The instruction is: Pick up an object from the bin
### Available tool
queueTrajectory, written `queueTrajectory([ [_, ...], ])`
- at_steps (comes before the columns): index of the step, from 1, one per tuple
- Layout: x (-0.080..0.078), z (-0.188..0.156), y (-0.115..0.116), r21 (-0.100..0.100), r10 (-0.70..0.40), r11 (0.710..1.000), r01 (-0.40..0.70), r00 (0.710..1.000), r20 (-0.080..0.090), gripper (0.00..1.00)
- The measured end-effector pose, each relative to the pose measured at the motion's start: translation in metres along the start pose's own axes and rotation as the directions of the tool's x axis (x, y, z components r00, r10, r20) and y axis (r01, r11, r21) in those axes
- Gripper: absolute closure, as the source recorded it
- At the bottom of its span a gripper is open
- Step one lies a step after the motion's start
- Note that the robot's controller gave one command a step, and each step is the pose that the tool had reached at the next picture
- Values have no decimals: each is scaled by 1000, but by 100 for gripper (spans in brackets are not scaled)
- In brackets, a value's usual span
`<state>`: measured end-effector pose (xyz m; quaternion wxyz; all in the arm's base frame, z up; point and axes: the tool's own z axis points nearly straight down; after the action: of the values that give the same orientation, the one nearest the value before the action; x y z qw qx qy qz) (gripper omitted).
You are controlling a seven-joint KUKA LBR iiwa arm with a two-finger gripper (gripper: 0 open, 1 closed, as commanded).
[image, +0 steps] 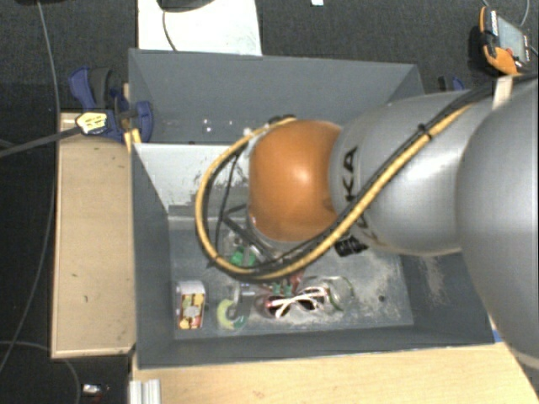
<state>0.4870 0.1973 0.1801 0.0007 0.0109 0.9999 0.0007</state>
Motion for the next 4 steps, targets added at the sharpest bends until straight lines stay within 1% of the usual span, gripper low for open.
queueTrajectory([
  [1,0,0,0,0,0,1000,0,1000,0,0],
  [2,-4,65,27,1,241,971,-241,971,-2,0],
  [3,-12,83,-15,3,60,998,-60,998,-1,0],
  [4,-9,65,-13,4,92,996,-92,996,-8,0],
])
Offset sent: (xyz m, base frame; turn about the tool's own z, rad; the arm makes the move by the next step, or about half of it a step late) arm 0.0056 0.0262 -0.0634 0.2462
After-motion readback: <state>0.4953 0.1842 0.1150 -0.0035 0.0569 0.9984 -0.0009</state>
